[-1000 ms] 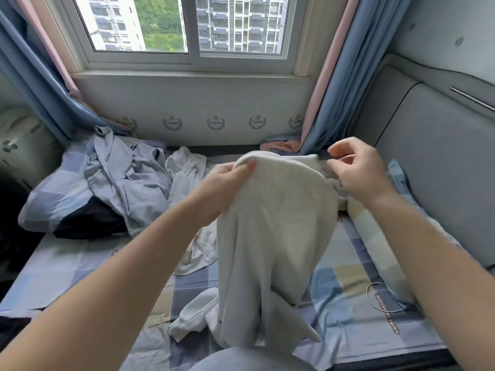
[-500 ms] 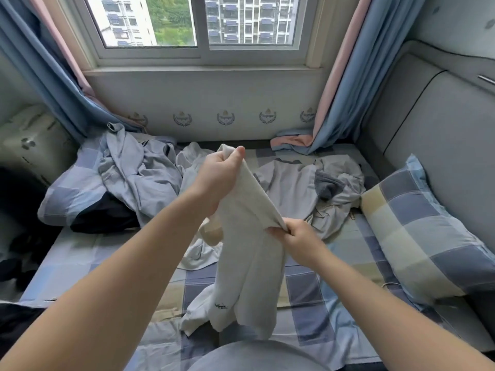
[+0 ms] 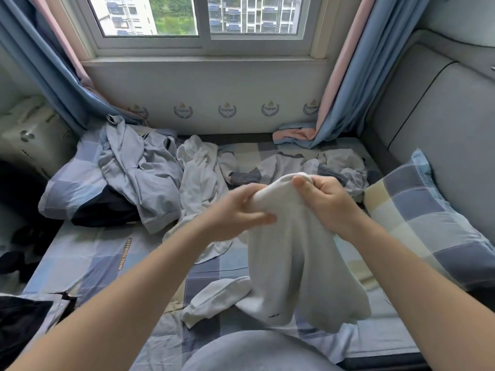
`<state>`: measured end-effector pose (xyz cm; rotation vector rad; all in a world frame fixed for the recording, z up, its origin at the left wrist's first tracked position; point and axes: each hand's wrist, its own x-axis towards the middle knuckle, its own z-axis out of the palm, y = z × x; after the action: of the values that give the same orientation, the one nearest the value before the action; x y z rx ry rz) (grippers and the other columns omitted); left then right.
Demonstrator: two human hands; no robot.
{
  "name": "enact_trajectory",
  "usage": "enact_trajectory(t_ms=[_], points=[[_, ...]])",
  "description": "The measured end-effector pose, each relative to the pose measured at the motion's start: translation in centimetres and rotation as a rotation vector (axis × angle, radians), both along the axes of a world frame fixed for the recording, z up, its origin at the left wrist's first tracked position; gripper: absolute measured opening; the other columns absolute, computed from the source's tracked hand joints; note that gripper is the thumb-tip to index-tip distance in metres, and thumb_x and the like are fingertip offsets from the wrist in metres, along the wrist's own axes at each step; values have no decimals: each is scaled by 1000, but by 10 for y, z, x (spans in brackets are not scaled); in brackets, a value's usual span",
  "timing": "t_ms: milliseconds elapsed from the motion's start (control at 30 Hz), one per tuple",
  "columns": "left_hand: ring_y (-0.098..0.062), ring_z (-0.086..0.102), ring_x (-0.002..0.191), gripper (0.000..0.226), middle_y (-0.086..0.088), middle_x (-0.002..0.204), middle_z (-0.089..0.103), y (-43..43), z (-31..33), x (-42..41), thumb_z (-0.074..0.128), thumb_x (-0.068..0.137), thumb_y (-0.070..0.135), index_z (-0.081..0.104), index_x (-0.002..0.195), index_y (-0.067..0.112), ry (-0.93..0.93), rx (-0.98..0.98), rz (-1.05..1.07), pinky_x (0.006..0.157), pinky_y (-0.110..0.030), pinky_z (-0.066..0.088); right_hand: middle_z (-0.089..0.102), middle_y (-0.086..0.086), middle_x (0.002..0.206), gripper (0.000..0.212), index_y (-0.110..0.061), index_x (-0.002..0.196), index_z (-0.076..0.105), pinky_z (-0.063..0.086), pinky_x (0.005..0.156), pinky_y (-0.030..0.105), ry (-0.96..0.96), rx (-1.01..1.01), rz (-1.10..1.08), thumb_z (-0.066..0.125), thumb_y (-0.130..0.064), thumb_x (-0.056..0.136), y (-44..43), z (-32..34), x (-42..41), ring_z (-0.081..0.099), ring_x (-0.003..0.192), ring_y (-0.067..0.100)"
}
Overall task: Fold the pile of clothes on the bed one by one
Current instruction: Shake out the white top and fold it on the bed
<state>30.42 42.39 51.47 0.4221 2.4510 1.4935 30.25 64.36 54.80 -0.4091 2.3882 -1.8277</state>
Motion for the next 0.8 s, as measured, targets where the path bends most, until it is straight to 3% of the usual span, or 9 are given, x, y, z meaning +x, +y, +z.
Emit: enact_trajectory(t_ms=[100, 233, 300, 367, 433, 533, 633, 700, 800], points=[[-14, 54, 75, 31, 6, 81, 59, 17, -9, 5, 65, 85, 46, 64, 96, 17, 71, 58, 39, 71, -37, 45, 71, -4, 75, 31, -15, 97, 74, 53, 63, 21, -40, -85, 28, 48, -32, 102, -1, 14, -4, 65, 71, 7], [-16, 37, 65, 44, -4, 72, 42, 17, 15, -2, 53, 90, 37, 54, 83, -6, 13, 228, 167, 57, -31, 30, 66, 4, 75, 43, -7, 93, 69, 49, 53, 24, -132, -146, 85, 60, -49, 93, 12, 10, -9, 61, 64, 13], [-14, 44, 65, 38, -2, 69, 50, 16, 24, -4, 54, 98, 33, 63, 82, 0, -45, 264, 210, 59, -27, 36, 59, 4, 71, 41, -6, 84, 61, 45, 49, 24, -165, -85, 133, 75, -44, 84, 23, -3, -11, 55, 59, 14], [-7, 50, 63, 34, 9, 64, 56, 19, 32, -2, 52, 105, 25, 64, 75, 13, -56, 329, 269, 60, -22, 42, 69, 12, 80, 27, -5, 89, 68, 56, 62, 33, -244, 21, 169, 80, -28, 80, 30, -26, -10, 64, 70, 19], [-14, 51, 68, 33, -3, 70, 55, 20, 38, -4, 53, 105, 26, 58, 76, 10, -93, 485, 325, 62, -29, 43, 75, 14, 91, 17, -5, 93, 75, 58, 78, 40, -346, 113, 153, 82, -16, 82, 34, -58, -8, 68, 82, 21], [-28, 45, 77, 32, -14, 81, 47, 11, 43, -9, 58, 94, 40, 52, 80, 13, -118, 632, 374, 71, -41, 42, 76, -2, 86, 6, -8, 90, 74, 56, 81, 33, -460, 157, 146, 69, -9, 92, 37, -97, 2, 69, 82, 10], [-27, 41, 75, 37, -10, 77, 44, -4, 32, -18, 55, 97, 41, 49, 76, 11, -25, 535, 500, 71, -43, 38, 77, 1, 95, 19, -2, 103, 70, 54, 85, 31, -468, 94, 88, 58, -15, 100, 32, -99, 11, 70, 87, 11], [-20, 50, 73, 33, -7, 76, 51, -16, 18, -24, 54, 100, 36, 53, 83, 7, 134, 291, 607, 72, -39, 43, 76, 10, 102, 27, 0, 109, 68, 57, 85, 32, -436, -11, 52, 52, -21, 103, 24, -79, 11, 70, 91, 17], [-15, 58, 104, 25, 7, 109, 63, -27, 1, -22, 64, 88, 44, 60, 109, 30, 321, -121, 560, 93, -39, 48, 74, 3, 85, 27, -3, 101, 67, 57, 68, 24, -336, -171, 16, 50, -24, 102, 11, -39, 10, 69, 77, 14]])
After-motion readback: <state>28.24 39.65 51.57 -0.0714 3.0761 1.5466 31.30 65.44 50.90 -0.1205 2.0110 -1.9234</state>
